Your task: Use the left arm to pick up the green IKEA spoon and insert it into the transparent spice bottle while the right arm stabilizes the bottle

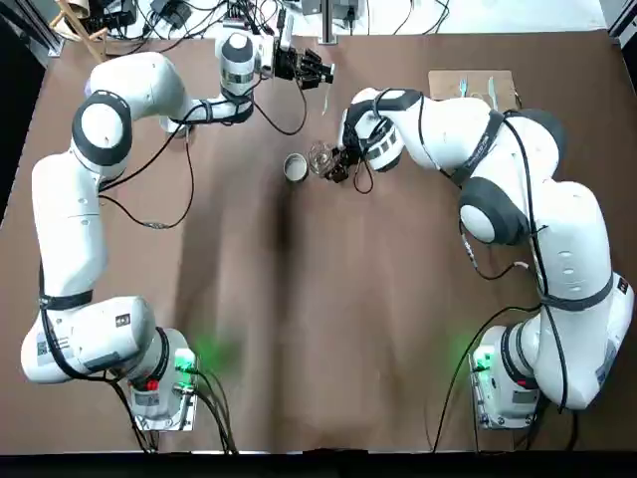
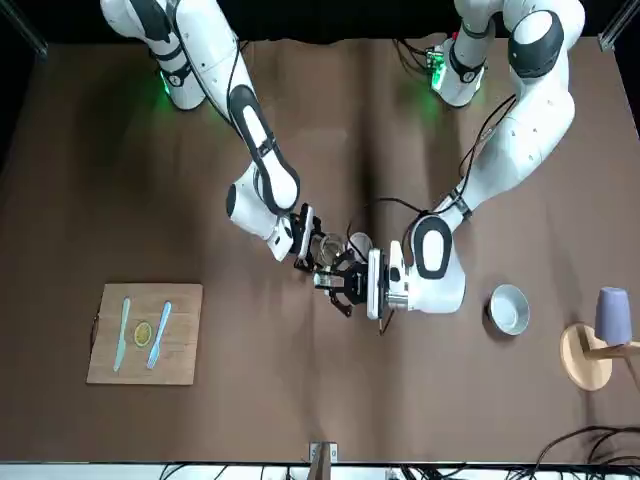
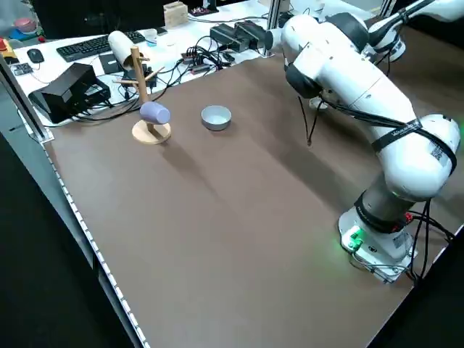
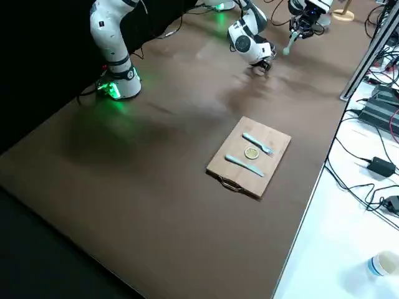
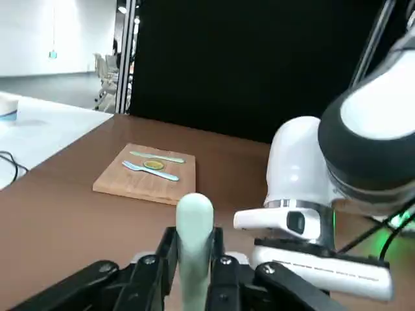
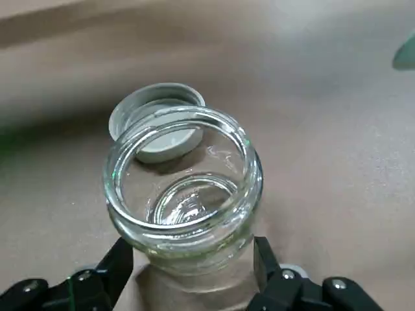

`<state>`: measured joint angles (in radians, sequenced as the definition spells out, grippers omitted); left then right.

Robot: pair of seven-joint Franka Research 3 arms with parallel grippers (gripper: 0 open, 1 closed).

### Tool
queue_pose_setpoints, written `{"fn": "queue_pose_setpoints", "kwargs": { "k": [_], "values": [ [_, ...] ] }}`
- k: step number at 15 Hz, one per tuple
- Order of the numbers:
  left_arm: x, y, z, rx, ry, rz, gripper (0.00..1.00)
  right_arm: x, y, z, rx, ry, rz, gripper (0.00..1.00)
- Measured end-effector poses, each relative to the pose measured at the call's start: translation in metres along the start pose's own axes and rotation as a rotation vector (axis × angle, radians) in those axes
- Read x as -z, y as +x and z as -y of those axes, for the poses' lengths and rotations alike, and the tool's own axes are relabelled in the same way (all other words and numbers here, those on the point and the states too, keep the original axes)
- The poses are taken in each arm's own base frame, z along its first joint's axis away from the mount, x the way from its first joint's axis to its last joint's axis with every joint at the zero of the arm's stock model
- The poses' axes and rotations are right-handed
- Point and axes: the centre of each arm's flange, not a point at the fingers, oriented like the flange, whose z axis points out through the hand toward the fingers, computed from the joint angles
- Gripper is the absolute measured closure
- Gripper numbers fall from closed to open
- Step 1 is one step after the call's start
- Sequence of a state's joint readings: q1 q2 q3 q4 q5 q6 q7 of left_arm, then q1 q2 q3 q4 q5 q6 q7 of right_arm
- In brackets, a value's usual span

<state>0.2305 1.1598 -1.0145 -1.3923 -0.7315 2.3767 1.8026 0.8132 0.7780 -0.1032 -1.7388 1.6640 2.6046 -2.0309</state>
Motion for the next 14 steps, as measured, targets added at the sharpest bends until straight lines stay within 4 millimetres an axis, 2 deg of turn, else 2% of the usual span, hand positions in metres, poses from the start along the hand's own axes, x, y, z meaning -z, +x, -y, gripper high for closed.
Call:
{"fn": "queue_pose_setpoints", "kwargs": {
  "k": [4, 11, 14],
  "values": [
    [0.006, -0.015, -0.010, -0.086, -0.049, -0.009, 0.76, 0.000, 0.000, 0.000, 0.000, 0.000, 0.000, 0.19],
    [0.019, -0.024, -0.047, -0.176, -0.115, -0.072, 0.76, 0.000, 0.000, 0.000, 0.000, 0.000, 0.000, 0.19],
    [0.012, -0.029, -0.060, -0.217, -0.141, -0.077, 0.76, 0.000, 0.000, 0.000, 0.000, 0.000, 0.000, 0.19]
  ]
}}
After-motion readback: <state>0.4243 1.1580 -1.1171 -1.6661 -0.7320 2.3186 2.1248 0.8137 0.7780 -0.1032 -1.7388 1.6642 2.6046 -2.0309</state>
